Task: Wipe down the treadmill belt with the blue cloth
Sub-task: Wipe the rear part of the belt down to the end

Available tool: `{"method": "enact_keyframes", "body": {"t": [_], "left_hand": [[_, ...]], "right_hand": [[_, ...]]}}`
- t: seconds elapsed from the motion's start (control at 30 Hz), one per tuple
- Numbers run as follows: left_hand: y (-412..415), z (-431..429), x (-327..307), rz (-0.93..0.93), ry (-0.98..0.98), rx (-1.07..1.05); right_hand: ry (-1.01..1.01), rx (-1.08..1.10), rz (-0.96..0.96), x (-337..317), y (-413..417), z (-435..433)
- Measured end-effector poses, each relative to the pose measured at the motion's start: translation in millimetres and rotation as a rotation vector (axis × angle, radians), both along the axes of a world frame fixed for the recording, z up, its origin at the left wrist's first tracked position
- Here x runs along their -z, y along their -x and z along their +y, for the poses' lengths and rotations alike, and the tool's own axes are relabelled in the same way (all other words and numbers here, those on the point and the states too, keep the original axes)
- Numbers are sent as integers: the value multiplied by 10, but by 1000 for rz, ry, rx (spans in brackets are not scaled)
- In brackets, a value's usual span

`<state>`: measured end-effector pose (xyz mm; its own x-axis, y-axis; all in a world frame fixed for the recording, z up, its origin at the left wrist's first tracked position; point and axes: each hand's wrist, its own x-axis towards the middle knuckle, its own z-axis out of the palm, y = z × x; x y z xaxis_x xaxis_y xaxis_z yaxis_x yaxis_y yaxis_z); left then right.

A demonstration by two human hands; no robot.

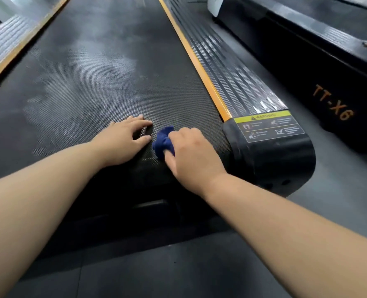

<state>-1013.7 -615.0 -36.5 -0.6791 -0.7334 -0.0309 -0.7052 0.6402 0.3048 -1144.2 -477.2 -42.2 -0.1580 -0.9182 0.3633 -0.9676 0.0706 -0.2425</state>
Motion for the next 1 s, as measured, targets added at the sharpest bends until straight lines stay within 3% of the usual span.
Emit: {"method": "enact_keyframes", "body": {"t": [0.07,0.13,0.23,0.43,0.53,0.67,0.87,1.0], "left_hand": [[0,-14,9,4,-8,4],[-10,-18,25,0,-27,13],[-22,-8,25,-20,-32,28],[-23,2,-2,-44,-28,30],[-41,-16,-5,-22,-43,40],[-96,-46,5,-22,-53,60],[-69,-42,-25,-63,-51,20],[-72,-55,-18,-68,-64,22]], "right_hand": [[20,24,107,-20,190,13],[-75,190,225,-88,463,20],[-157,357,160,-191,577,38],[-55,99,-3,-110,-2,122],[-156,184,110,-136,316,123],[-191,420,15,-330,559,45],[-138,20,-8,-228,-243,-44],[-154,160,57,-180,248,-237]]}}
